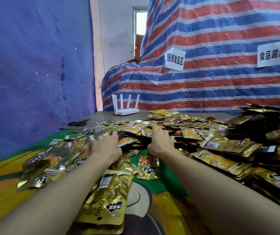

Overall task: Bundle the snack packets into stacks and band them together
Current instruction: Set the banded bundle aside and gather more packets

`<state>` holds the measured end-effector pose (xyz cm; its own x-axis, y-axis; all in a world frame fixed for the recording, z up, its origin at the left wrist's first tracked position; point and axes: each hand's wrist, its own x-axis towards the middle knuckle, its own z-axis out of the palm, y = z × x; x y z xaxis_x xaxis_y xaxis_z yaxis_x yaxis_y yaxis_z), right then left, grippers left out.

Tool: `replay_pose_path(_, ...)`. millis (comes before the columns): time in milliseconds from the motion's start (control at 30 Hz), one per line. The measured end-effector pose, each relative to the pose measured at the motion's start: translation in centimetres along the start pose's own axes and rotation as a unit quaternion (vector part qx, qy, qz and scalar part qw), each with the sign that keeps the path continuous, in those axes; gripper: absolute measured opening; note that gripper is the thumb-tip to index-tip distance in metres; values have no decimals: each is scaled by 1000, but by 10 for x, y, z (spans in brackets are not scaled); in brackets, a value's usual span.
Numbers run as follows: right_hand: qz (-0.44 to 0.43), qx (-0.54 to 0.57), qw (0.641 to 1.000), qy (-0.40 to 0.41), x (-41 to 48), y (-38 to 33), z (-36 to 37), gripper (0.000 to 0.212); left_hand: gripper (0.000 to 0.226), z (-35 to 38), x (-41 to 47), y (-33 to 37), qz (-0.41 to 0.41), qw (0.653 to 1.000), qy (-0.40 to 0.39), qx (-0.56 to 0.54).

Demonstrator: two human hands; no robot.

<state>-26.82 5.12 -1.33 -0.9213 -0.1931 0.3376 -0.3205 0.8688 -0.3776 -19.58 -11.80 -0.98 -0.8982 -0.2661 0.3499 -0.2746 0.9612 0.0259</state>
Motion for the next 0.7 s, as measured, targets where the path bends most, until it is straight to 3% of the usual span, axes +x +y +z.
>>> replay_pose_path(100,32,-80,996,7,8,3,4,73,26,0,0,0,53,996,55,43)
replay_pose_path(167,30,-130,990,38,9,5,6,45,19,-3,-1,-2,88,992,72,58)
replay_pose_path(233,18,-146,987,66,8,6,7,23,13,-7,-1,-6,103,989,98,45)
replay_pose_path(300,-2,-135,988,79,4,6,8,15,14,-10,0,-12,89,987,130,-6)
replay_pose_path(433,-38,-67,989,123,-8,9,-3,13,13,-23,0,-18,19,971,169,-167)
replay_pose_path(567,-25,81,989,123,-22,9,-23,20,9,-37,-10,-18,21,946,174,-272)
replay_pose_path(633,-10,169,978,124,-29,7,-34,22,12,-45,-18,-16,25,924,185,-334)
replay_pose_path(700,-11,258,956,136,-36,5,-44,10,19,-53,-24,-12,22,889,192,-415)
